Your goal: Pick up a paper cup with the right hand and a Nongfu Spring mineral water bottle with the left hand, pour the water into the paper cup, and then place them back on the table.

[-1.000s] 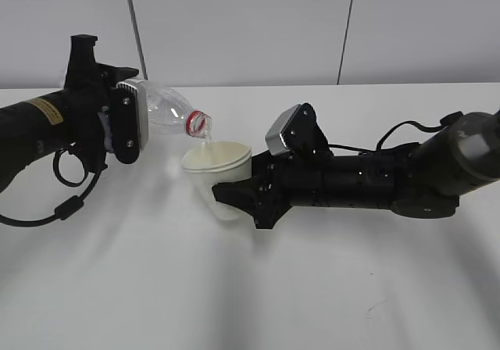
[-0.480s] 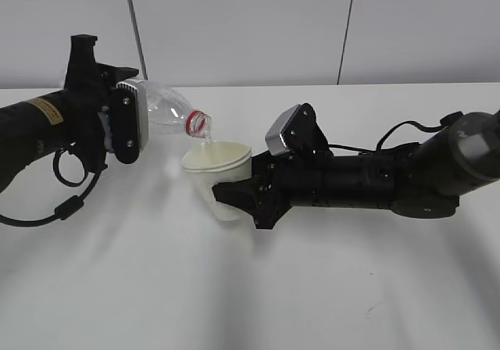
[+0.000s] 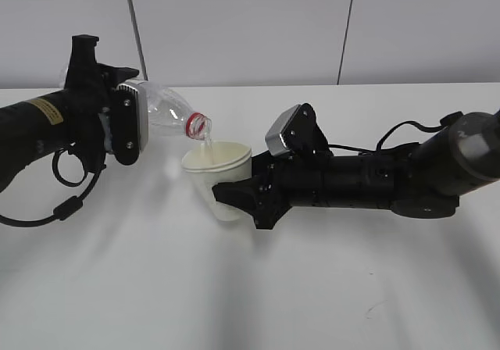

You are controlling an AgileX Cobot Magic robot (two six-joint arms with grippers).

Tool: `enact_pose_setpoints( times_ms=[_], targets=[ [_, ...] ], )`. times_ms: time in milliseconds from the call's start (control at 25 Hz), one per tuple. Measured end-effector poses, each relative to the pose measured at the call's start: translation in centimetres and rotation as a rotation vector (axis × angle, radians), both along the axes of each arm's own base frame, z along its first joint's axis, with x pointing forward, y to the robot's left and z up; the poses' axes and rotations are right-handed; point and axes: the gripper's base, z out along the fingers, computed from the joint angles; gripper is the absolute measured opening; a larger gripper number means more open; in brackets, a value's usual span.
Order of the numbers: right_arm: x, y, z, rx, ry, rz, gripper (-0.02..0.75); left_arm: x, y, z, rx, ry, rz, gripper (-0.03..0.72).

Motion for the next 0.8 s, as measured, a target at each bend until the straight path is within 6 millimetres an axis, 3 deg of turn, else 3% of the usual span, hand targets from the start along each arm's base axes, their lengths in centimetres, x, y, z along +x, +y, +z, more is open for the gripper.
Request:
enact_pose_setpoints(
  times_ms=[800],
  targets=[
    [0.0, 0.0, 0.0, 0.0, 0.0, 0.001, 0.411, 0.01, 0.04, -0.01, 0.018, -0.006, -0.001, 0.396]
  ],
)
